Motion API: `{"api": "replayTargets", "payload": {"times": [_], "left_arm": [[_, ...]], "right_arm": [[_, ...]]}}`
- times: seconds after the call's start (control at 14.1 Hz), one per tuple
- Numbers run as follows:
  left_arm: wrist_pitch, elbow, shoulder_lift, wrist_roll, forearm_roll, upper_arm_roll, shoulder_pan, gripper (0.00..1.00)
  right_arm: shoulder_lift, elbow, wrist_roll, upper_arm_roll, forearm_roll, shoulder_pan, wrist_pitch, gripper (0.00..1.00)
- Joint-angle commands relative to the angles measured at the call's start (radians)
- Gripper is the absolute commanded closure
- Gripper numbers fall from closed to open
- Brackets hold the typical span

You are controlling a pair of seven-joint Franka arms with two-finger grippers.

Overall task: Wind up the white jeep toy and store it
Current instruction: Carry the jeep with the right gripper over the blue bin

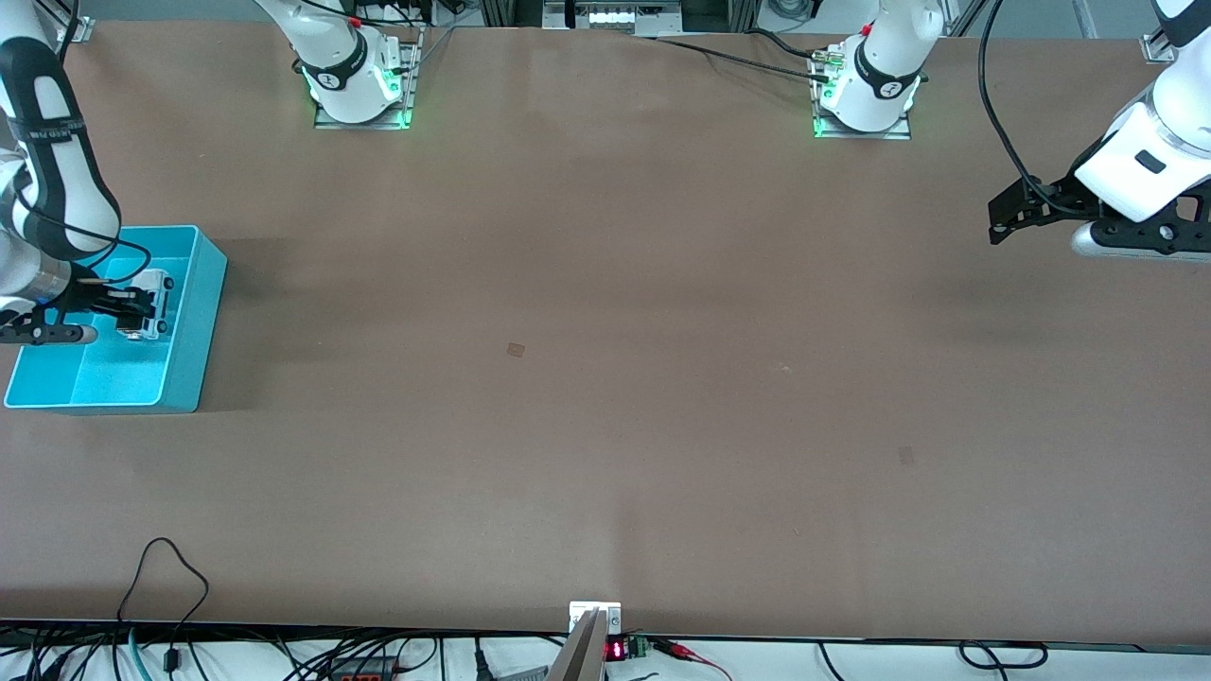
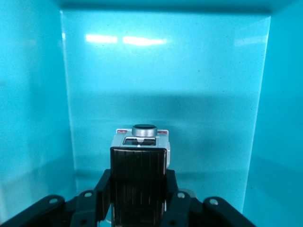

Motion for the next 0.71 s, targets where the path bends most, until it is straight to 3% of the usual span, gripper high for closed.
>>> {"api": "replayTargets", "payload": {"times": [0.0,0.07,0.21,0.43,0.64], "left_arm": [[-0.022,0.022,0.002,0.020,-0.001,0.000,0.005,0.00],[-0.022,0.022,0.002,0.020,-0.001,0.000,0.005,0.00],[-0.022,0.022,0.002,0.020,0.001,0.000,0.005,0.00],[-0.023,0.022,0.002,0.020,-0.001,0.000,0.005,0.00],[-0.023,0.022,0.002,0.020,0.001,-0.001,0.005,0.00]], "right_arm": [[-0.002,-0.002,-0.022,0.017,-0.017,-0.036,0.010,0.92],[0.002,-0.002,-0.023,0.017,-0.017,-0.036,0.010,0.75],[0.004,-0.002,-0.023,0.017,-0.017,-0.036,0.012,0.30],[-0.007,0.000,-0.022,0.018,-0.017,-0.029,-0.001,0.04],[-0.040,0.003,-0.082,0.027,-0.017,-0.023,-0.020,0.00]]}}
